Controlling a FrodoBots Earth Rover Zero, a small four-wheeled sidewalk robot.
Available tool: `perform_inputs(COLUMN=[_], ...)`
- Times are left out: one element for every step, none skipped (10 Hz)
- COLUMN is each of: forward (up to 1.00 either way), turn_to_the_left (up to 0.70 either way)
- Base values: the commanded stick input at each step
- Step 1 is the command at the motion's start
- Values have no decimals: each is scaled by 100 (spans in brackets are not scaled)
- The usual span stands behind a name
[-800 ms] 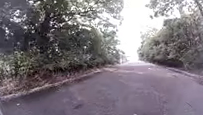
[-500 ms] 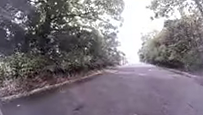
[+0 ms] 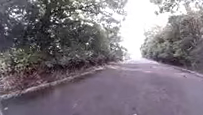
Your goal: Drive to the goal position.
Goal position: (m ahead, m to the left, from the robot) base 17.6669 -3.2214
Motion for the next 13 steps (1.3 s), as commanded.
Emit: perform_inputs(forward=[70,70,70,70,70,70,70,70,70,70,70,70,70], turn_to_the_left=[-21,-31,-35,-20,-1,0,0,0,0,0,0,0,0])
